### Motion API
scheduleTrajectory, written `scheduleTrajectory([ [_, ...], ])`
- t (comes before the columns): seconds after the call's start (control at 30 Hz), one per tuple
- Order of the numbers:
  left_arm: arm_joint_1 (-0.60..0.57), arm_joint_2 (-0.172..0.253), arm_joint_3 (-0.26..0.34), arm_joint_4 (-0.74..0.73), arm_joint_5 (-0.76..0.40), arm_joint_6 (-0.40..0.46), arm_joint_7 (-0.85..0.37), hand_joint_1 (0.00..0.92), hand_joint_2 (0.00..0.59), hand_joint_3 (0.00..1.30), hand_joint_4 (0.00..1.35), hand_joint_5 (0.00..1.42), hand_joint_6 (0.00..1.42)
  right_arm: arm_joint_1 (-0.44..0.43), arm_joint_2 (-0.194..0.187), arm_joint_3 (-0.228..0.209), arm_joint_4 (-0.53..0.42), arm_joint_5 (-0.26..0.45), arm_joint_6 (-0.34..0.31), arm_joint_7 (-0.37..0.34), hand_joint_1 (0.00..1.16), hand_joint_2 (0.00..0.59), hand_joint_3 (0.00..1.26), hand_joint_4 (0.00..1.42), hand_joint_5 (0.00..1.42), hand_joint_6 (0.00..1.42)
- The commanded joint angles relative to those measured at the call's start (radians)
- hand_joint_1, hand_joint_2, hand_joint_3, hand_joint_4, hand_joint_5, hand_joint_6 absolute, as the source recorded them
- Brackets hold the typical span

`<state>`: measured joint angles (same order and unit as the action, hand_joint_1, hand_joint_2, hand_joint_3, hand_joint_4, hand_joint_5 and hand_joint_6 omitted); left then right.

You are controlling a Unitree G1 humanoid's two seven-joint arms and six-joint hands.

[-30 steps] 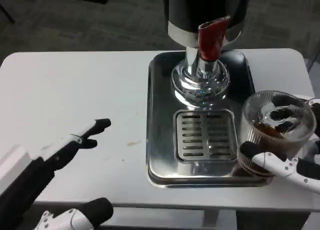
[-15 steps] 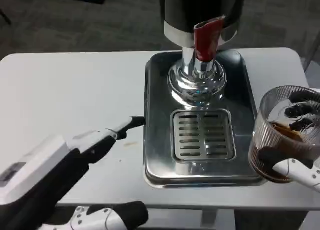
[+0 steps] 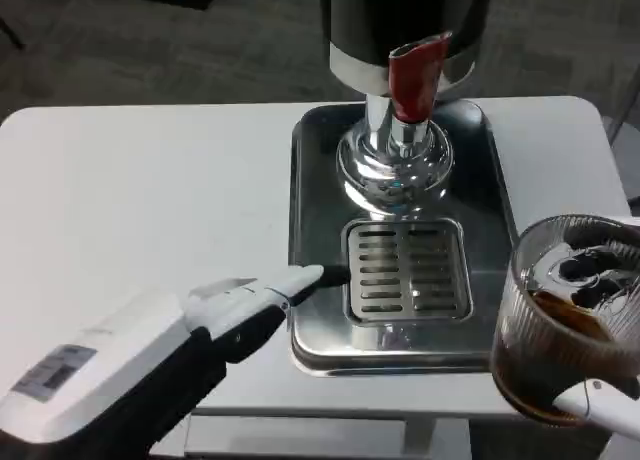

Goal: Grasp the cup under the faucet to collect the drink, then remove the cup.

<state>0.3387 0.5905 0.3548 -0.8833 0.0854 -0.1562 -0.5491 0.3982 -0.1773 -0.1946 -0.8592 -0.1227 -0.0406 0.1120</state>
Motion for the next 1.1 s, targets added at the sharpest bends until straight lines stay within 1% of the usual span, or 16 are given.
scheduleTrajectory([
  [0.03,0.033,0.011,0.023,-0.042,-0.003,-0.013,-0.023,0.000,0.066,0.09,0.02,0.11,0.09,0.048,0.001,-0.017,-0.059,0.031,-0.077,0.017,0.97,0.102,0.98,1.13,1.31,1.42],
  [0.2,0.049,0.010,0.041,-0.060,0.004,-0.021,-0.031,0.000,0.066,0.09,0.02,0.11,0.09,0.066,0.003,-0.023,-0.069,0.034,-0.086,0.025,0.97,0.103,0.98,1.15,1.31,1.42],
  [0.5,0.067,0.011,0.059,-0.057,0.002,-0.035,-0.040,0.000,0.066,0.09,0.01,0.10,0.09,0.061,0.009,-0.019,-0.062,0.024,-0.085,0.030,0.97,0.104,0.98,1.15,1.31,1.42],
  [0.9,0.042,0.014,0.056,-0.040,-0.005,-0.026,-0.044,0.000,0.067,0.09,0.01,0.10,0.09,0.036,0.007,-0.016,-0.053,0.015,-0.071,0.032,0.97,0.104,0.98,1.15,1.33,1.42],
  [1.1,0.046,0.012,0.081,-0.050,-0.010,-0.027,-0.045,0.000,0.067,0.09,0.01,0.10,0.09,-0.013,0.004,0.021,-0.042,-0.010,-0.045,0.034,0.97,0.104,0.98,1.15,1.33,1.42],
])
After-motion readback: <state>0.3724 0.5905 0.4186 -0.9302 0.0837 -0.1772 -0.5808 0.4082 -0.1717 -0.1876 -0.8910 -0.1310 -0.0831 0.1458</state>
